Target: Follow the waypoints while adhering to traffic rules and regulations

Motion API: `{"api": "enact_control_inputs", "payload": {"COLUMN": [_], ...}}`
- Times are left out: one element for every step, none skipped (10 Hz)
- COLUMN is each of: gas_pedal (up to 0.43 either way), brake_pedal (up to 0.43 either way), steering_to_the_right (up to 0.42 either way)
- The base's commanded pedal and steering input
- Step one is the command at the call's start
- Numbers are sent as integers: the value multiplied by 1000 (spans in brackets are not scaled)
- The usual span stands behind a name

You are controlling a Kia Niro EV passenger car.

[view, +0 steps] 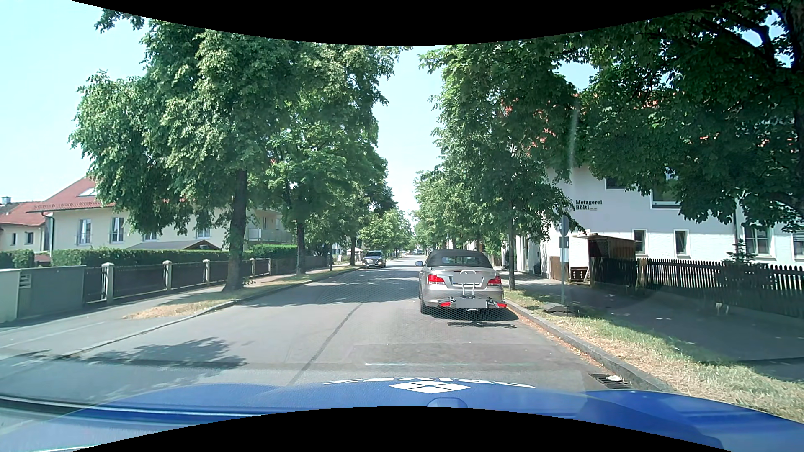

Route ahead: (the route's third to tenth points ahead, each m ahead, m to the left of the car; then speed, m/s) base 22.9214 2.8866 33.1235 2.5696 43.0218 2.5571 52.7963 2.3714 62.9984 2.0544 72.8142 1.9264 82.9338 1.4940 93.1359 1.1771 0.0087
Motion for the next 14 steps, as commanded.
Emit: {"api": "enact_control_inputs", "payload": {"gas_pedal": [0,0,0,0,0,0,0,0,0,0,0,0,0,0], "brake_pedal": [518,518,518,518,518,518,518,518,518,518,518,518,518,518], "steering_to_the_right": [6,6,6,6,6,6,6,6,6,5,5,5,6,5]}}
